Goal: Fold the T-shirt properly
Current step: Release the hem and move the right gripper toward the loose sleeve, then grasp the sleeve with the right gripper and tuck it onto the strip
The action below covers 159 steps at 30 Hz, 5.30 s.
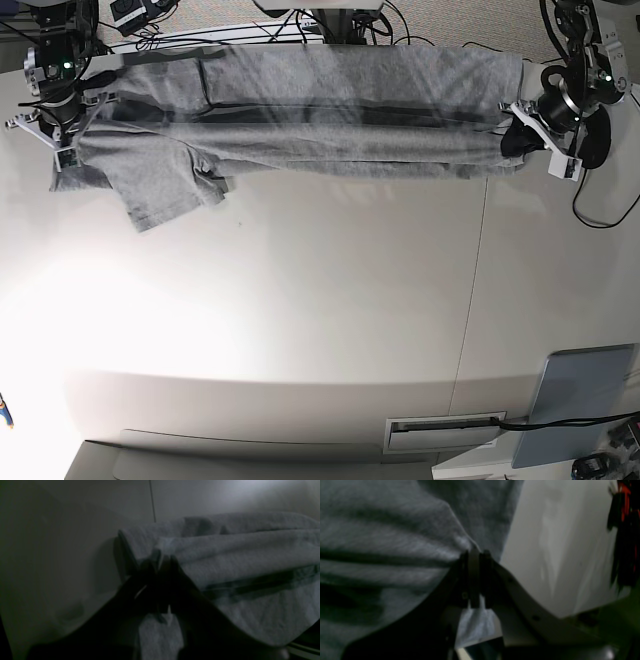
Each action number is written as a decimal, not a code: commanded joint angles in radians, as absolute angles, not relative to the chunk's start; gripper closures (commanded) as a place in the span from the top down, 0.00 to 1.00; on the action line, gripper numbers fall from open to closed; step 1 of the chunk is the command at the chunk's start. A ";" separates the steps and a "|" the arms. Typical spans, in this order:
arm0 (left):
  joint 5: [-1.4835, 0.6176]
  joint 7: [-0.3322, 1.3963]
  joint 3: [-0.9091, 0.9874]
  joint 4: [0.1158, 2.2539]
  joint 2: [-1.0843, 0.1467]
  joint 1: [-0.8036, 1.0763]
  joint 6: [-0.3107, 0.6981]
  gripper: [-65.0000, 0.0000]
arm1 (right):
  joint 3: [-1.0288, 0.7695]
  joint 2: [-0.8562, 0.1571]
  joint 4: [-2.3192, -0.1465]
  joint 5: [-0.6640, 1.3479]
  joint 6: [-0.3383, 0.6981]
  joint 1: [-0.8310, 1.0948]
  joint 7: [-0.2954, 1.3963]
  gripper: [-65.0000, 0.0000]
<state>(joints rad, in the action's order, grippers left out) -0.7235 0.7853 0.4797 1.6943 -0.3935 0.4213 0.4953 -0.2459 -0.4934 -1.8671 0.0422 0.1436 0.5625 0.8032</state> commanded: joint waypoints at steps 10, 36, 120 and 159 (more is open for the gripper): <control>-0.681 0.770 0.488 1.710 -0.413 0.421 0.499 0.00 | -0.257 -0.511 -1.881 0.028 0.195 0.562 0.765 0.35; -0.681 0.770 0.487 1.710 -0.413 0.421 0.498 0.55 | -0.172 -0.458 -1.657 0.247 0.319 0.015 0.929 0.35; -0.673 0.766 0.487 1.708 -0.410 0.421 0.495 0.55 | 0.097 -0.465 -2.285 0.269 0.545 0.667 1.041 0.05; -0.837 0.920 0.490 1.586 -0.413 0.421 0.463 0.53 | 0.096 -0.465 -2.285 0.261 0.553 0.476 1.024 0.33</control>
<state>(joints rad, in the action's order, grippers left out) -0.8398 0.8913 0.4885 1.5814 -0.4042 0.4156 0.4675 0.1005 -0.4541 -2.2665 0.2600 0.5510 0.4793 1.0466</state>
